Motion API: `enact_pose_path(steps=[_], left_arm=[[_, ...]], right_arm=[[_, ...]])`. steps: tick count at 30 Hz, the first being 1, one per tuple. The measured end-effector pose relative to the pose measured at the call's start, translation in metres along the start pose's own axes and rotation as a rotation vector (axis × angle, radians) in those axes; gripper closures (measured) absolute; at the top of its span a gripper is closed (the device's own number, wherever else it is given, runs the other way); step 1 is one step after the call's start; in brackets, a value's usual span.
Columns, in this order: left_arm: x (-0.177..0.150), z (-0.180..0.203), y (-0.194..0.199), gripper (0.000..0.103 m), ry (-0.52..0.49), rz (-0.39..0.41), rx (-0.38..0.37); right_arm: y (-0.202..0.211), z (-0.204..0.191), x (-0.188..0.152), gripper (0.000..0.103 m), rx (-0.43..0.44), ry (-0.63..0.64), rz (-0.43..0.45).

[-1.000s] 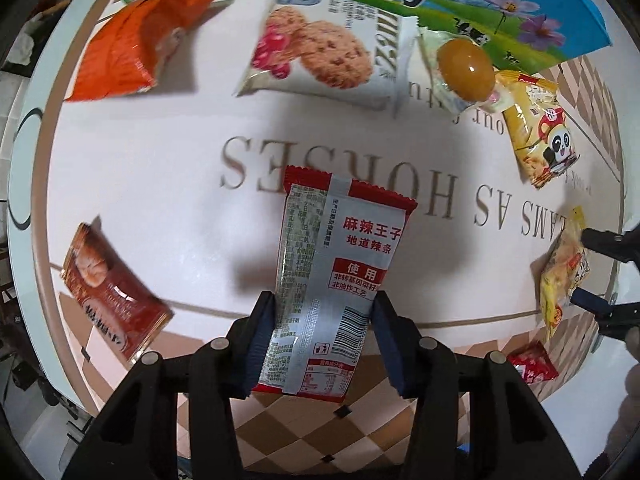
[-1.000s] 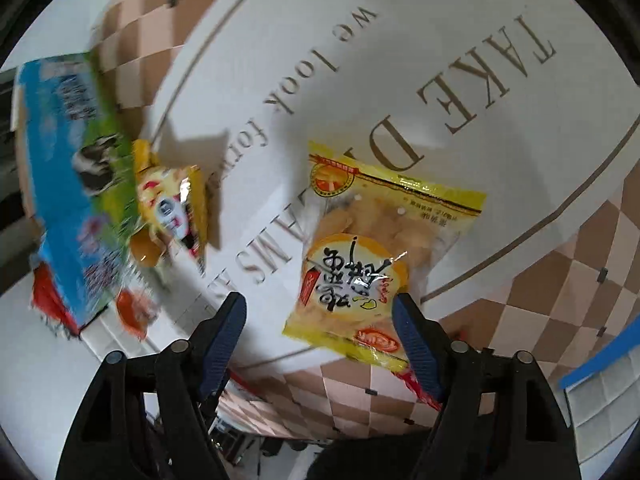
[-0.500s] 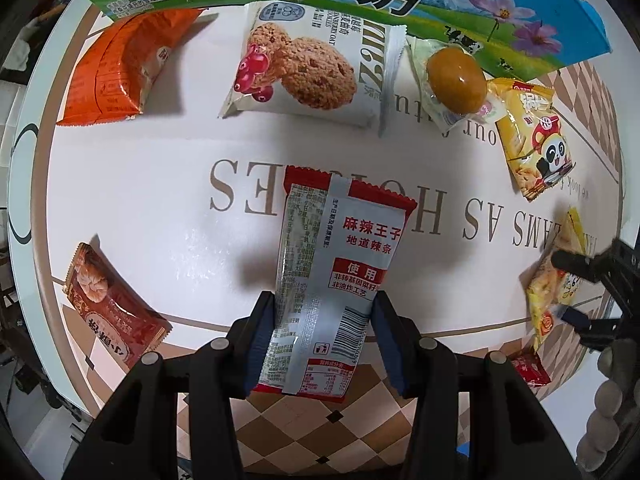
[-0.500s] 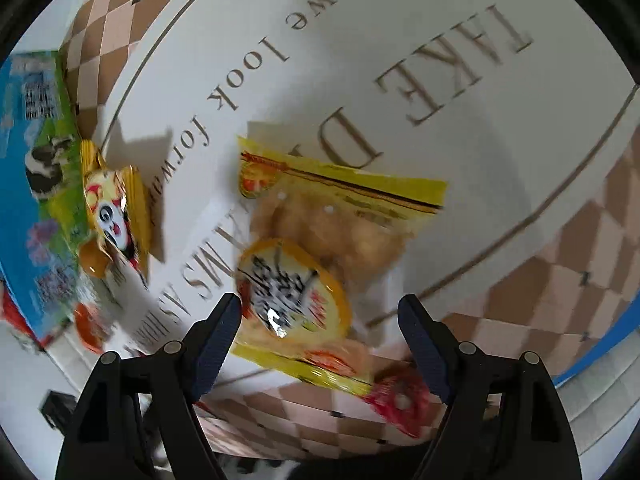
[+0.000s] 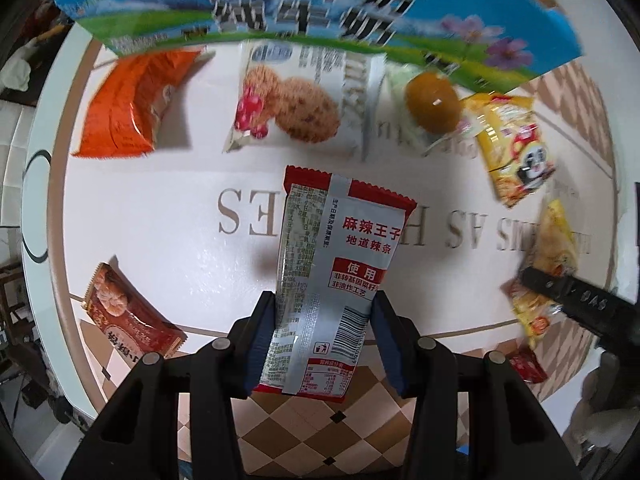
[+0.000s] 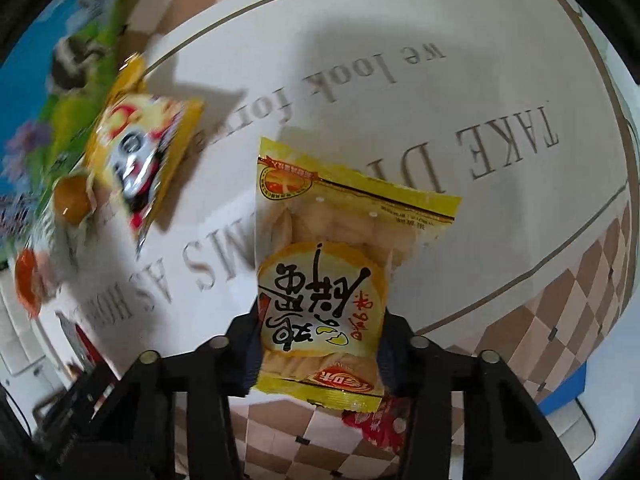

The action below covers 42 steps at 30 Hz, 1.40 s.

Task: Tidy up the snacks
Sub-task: 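Grasp the yellow cracker bag with the right tool while the left tool lifts its pack toward the box, then lower both packs into the cardboard box and open both tools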

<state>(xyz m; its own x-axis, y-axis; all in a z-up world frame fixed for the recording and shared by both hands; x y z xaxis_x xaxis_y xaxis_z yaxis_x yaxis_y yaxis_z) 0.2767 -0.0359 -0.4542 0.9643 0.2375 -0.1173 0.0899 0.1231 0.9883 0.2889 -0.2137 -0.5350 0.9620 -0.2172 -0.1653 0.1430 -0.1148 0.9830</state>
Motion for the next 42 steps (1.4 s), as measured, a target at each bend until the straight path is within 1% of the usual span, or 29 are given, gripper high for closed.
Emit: enact_pose_path(steps=[4, 8, 10, 12, 13, 15, 16, 18, 19, 20, 23, 25, 27, 32, 38, 42], left_arm=[[0.006, 0.012, 0.041, 0.058, -0.021, 0.056, -0.057], [0.021, 0.026, 0.103, 0.059, -0.045, 0.144, -0.133], [0.032, 0.030, 0.131, 0.059, -0.063, 0.180, -0.163], [0.047, 0.035, 0.160, 0.059, -0.085, 0.221, -0.180], [0.055, 0.037, 0.172, 0.059, -0.095, 0.238, -0.186], [0.076, 0.036, 0.197, 0.059, -0.106, 0.270, -0.189], [0.087, 0.036, 0.206, 0.059, -0.107, 0.283, -0.188], [0.113, 0.032, 0.224, 0.059, -0.106, 0.305, -0.189], [0.123, 0.029, 0.232, 0.059, -0.108, 0.312, -0.192], [0.139, 0.027, 0.238, 0.059, -0.112, 0.321, -0.187], [0.183, 0.016, 0.248, 0.059, -0.104, 0.343, -0.165], [0.208, 0.010, 0.248, 0.059, -0.098, 0.339, -0.155], [0.233, 0.004, 0.241, 0.058, -0.099, 0.318, -0.142], [0.285, -0.010, 0.202, 0.058, -0.100, 0.237, -0.082], [0.322, -0.030, 0.141, 0.058, -0.085, 0.133, -0.015], [0.333, -0.041, 0.107, 0.058, -0.060, 0.072, 0.003]], right_arm=[[0.021, -0.026, -0.018, 0.059, 0.035, 0.066, 0.036], [0.064, -0.062, -0.035, 0.059, 0.104, 0.147, 0.089], [0.085, -0.076, -0.037, 0.059, 0.146, 0.176, 0.111], [0.113, -0.092, -0.027, 0.059, 0.200, 0.208, 0.142], [0.125, -0.096, -0.015, 0.059, 0.218, 0.225, 0.159], [0.156, -0.121, -0.005, 0.059, 0.254, 0.263, 0.201], [0.165, -0.138, 0.003, 0.059, 0.268, 0.288, 0.209], [0.189, -0.156, 0.017, 0.059, 0.293, 0.335, 0.217], [0.198, -0.163, 0.024, 0.059, 0.291, 0.347, 0.229], [0.208, -0.175, 0.034, 0.059, 0.271, 0.372, 0.248], [0.218, -0.198, 0.058, 0.059, 0.220, 0.407, 0.288], [0.221, -0.205, 0.076, 0.059, 0.193, 0.406, 0.300], [0.217, -0.215, 0.098, 0.059, 0.168, 0.396, 0.295], [0.190, -0.227, 0.148, 0.059, 0.121, 0.363, 0.286], [0.147, -0.235, 0.180, 0.059, 0.055, 0.367, 0.257], [0.120, -0.240, 0.189, 0.059, 0.033, 0.372, 0.222]])
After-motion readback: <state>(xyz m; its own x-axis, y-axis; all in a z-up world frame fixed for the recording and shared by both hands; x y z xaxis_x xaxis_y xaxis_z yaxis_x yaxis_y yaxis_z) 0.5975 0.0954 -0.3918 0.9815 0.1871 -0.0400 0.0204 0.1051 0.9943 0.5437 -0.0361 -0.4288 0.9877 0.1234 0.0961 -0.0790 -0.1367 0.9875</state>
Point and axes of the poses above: each gripper's, at about its wrist camera, not at the fingertips, and y roughly against the way its jaws point, z to its right, x to its top, the point moved 9 cm from there along -y, roughly the way its jaws point, and after that the axes turned 5 degrees about y, right-handed, at the moved point
